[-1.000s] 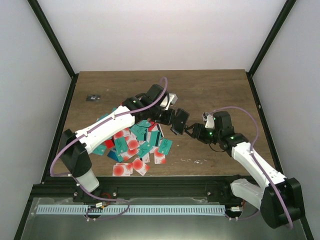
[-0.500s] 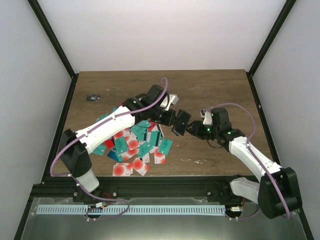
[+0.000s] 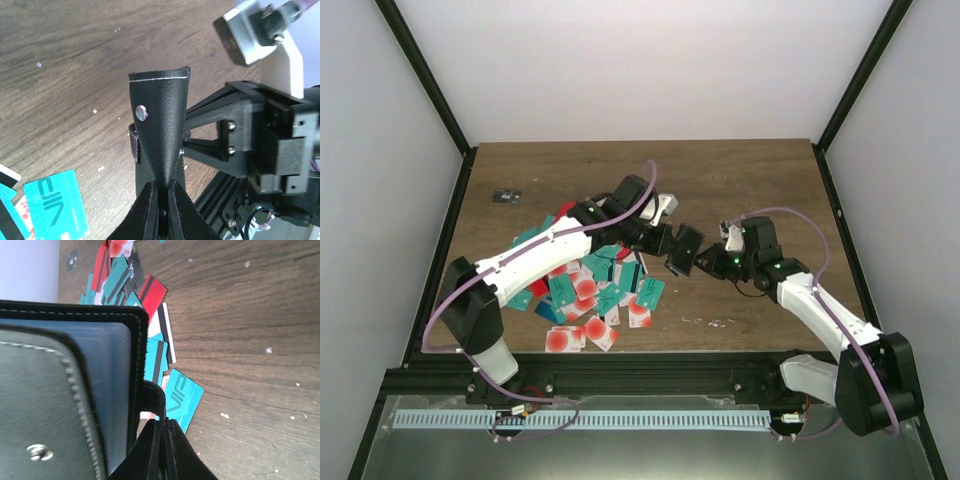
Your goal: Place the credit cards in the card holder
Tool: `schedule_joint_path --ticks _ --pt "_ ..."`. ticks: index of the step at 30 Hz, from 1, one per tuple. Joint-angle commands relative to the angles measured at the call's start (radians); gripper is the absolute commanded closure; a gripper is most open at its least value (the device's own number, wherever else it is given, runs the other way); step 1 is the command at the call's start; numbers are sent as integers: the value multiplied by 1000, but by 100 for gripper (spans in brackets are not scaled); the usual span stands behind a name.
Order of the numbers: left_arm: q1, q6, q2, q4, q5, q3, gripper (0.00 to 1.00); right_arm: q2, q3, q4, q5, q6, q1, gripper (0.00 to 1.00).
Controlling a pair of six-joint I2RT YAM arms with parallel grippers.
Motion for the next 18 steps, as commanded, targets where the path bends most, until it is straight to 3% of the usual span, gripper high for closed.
schedule_joint_path --ticks 1,6,12,16,18 --pt "2 -25 -6 93 57 -77 96 -43 -25 -69 34 6 -8 99" --pt "2 -34 82 174 106 -112 96 -103 -116 -142 72 68 -8 99" --pt "2 1 261 195 148 -38 96 -119 -151 -196 132 100 -8 99" --pt "1 54 375 103 70 82 82 -93 -121 -233 158 72 -12 99" --pt "2 78 399 56 7 125 65 -84 -100 -248 169 53 -14 99"
